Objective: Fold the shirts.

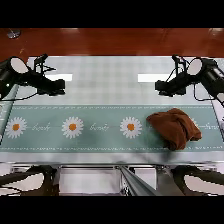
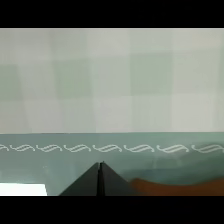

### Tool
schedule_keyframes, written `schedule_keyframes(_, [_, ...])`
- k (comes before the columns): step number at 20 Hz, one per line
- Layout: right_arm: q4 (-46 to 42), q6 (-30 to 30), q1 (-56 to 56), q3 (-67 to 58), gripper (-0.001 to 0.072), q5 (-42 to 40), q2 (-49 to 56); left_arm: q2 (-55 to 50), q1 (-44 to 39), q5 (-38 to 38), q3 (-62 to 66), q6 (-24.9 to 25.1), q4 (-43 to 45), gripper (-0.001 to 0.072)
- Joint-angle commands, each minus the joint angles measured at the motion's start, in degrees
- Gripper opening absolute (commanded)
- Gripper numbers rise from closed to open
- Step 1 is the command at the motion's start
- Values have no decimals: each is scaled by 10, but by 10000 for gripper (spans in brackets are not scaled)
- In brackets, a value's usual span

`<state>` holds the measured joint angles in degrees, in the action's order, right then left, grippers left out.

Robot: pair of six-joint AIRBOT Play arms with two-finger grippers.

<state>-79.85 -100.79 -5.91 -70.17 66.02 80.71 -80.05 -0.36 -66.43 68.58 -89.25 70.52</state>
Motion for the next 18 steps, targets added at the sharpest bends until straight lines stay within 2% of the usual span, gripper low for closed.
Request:
schedule_keyframes(1, [0,0,0,0,33,0,0,0,0,0,0,0,0,28])
schedule_keyframes(12, [0,0,0,0,33,-2,0,0,0,0,0,0,0,29])
schedule_keyframes(18, [0,0,0,0,34,-64,0,-1,-1,30,0,0,0,29])
